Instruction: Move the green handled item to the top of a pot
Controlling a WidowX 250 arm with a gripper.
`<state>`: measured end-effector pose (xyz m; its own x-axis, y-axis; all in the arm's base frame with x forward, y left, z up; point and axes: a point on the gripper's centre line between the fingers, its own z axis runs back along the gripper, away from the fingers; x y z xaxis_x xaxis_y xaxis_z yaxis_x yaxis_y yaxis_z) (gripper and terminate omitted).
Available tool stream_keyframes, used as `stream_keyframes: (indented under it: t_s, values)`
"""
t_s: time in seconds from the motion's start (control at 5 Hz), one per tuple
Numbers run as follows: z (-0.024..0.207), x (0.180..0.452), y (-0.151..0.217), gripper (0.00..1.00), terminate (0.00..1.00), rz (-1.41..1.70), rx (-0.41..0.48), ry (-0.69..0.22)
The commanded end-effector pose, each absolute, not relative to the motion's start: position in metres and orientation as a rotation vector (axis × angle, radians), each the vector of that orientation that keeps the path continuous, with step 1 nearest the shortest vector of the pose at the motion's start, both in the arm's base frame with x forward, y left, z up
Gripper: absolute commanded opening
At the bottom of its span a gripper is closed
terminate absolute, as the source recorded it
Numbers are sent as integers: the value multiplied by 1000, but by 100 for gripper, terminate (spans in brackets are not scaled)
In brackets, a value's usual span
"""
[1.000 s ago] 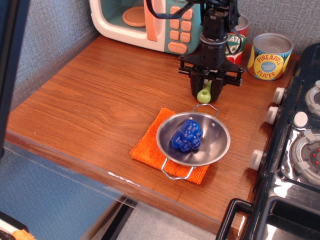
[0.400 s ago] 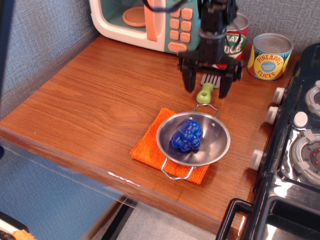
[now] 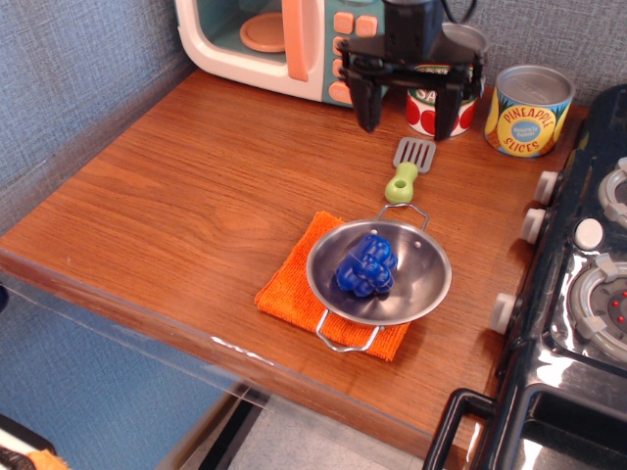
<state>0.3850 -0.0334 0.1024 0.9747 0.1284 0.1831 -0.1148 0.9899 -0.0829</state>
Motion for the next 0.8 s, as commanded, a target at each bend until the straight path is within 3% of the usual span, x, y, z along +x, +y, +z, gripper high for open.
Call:
stream_keyframes:
  t_s: [0.0, 0.4, 0.6]
  values:
    - [129, 355, -11, 100, 0, 143, -90, -229]
    - [127, 360, -3, 100, 0, 35, -73, -208]
    - [127, 360, -3, 100, 100, 35, -73, -208]
